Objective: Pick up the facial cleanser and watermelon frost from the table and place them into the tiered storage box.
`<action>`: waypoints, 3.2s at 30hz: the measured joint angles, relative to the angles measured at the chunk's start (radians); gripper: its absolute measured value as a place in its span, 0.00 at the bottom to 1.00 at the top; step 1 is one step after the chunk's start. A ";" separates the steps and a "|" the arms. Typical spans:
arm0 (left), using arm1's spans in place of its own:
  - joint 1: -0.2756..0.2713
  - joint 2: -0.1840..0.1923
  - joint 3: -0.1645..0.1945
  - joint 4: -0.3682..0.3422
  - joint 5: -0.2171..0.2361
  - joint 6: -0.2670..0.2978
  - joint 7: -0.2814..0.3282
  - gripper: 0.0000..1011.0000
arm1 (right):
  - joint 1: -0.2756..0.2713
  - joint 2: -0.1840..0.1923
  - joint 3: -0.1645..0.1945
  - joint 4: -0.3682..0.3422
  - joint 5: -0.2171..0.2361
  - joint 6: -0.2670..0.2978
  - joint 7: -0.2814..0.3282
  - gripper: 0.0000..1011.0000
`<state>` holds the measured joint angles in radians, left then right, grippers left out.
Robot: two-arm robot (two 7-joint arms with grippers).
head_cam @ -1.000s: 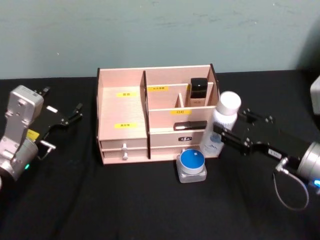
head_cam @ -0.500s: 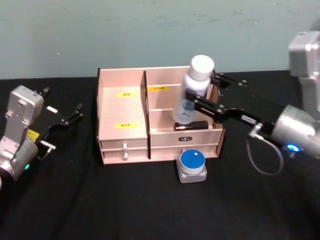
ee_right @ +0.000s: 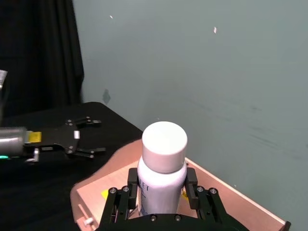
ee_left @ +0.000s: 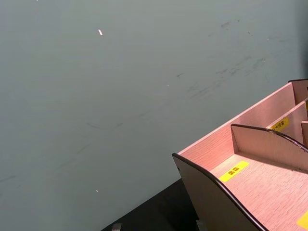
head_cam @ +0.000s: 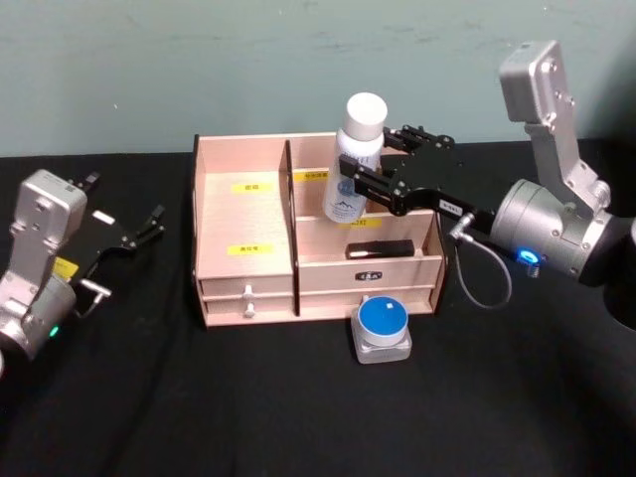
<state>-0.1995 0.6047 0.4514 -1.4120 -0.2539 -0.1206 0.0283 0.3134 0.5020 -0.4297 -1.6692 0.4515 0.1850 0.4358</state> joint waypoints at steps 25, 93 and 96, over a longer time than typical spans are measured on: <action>0.000 0.000 0.000 0.000 0.000 0.000 0.000 0.99 | 0.121 -0.086 -0.037 0.215 -0.029 -0.036 0.026 0.59; 0.000 0.000 0.000 0.000 0.000 0.000 0.000 0.99 | 0.191 -0.143 -0.084 0.398 -0.059 -0.032 0.079 0.86; 0.000 0.000 0.000 0.000 0.000 0.000 0.000 0.99 | 0.191 -0.143 -0.084 0.397 -0.059 -0.033 0.078 0.95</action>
<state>-0.1995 0.6047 0.4514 -1.4119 -0.2539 -0.1206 0.0283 0.5041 0.3591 -0.5132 -1.2724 0.3930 0.1523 0.5143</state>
